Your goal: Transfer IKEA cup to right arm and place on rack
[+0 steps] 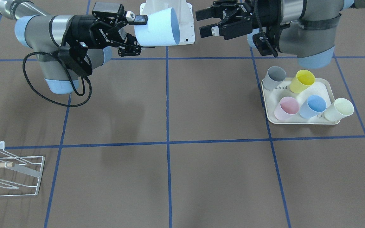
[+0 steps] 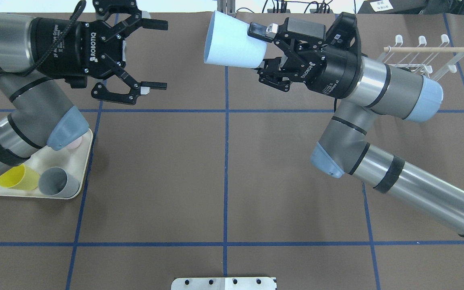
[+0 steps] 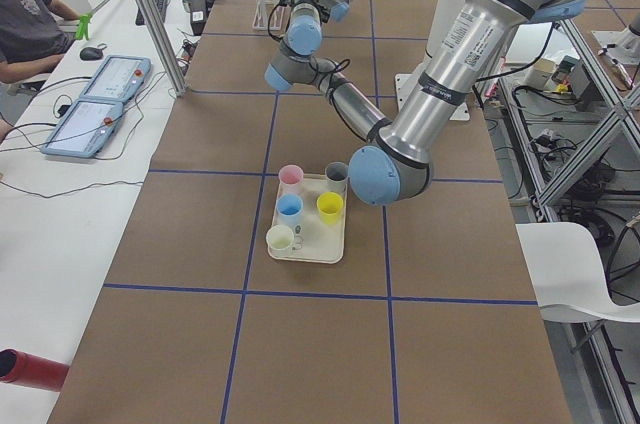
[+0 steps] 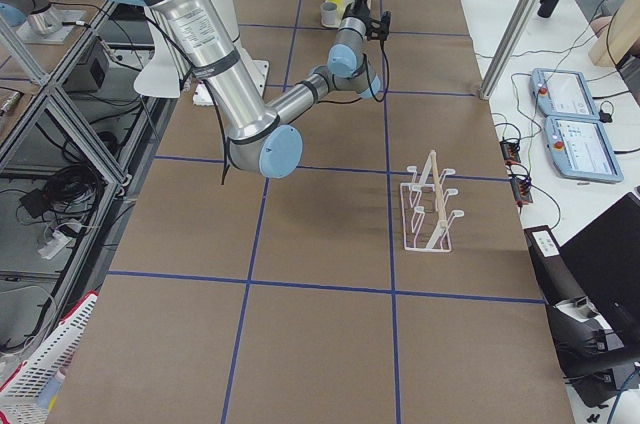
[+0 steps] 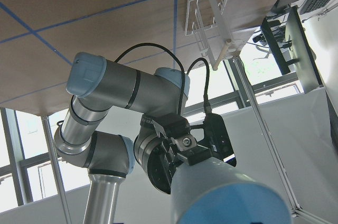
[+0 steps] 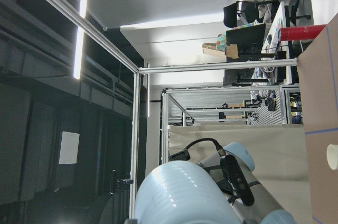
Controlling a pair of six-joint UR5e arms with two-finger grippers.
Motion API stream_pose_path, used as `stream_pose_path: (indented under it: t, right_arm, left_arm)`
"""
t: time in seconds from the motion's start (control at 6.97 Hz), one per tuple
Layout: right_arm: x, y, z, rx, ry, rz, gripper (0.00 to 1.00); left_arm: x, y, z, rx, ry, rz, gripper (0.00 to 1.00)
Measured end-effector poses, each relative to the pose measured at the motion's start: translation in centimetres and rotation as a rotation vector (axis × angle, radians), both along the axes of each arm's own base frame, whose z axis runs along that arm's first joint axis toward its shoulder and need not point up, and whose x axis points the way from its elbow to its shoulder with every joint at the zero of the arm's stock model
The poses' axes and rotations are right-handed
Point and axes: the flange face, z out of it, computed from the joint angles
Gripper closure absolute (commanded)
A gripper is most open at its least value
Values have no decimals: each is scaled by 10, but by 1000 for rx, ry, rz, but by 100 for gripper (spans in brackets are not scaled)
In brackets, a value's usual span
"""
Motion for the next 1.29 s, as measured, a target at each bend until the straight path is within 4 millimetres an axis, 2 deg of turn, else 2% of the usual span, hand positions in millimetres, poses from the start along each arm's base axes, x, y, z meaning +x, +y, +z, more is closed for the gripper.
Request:
stream_pose_path:
  t: [0.14, 0.43, 0.57, 0.72, 1.0, 1.15, 1.29]
  right_arm:
    - [20, -10, 24, 4, 55, 39, 87]
    - [51, -26, 83, 33, 285, 160, 87]
    - [78, -43, 101, 43, 429, 199, 88]
    - [122, -62, 110, 36, 568, 212, 88]
    - [213, -87, 126, 23, 812, 175, 90]
    - [251, -93, 138, 4, 898, 135, 91]
    - [277, -92, 161, -44, 946, 110, 91]
  left_arm:
    - [-10, -3, 22, 61, -49, -54, 0]
    - [-16, -9, 46, 125, -106, -117, 0]
    - [-16, -10, 57, 138, -128, -134, 0]
    - [-15, -12, 65, 140, -147, -143, 0]
    - [-11, -16, 73, 131, -170, -147, 0]
    - [-8, -19, 77, 130, -181, -151, 0]
    - [-7, -21, 80, 129, -189, -153, 0]
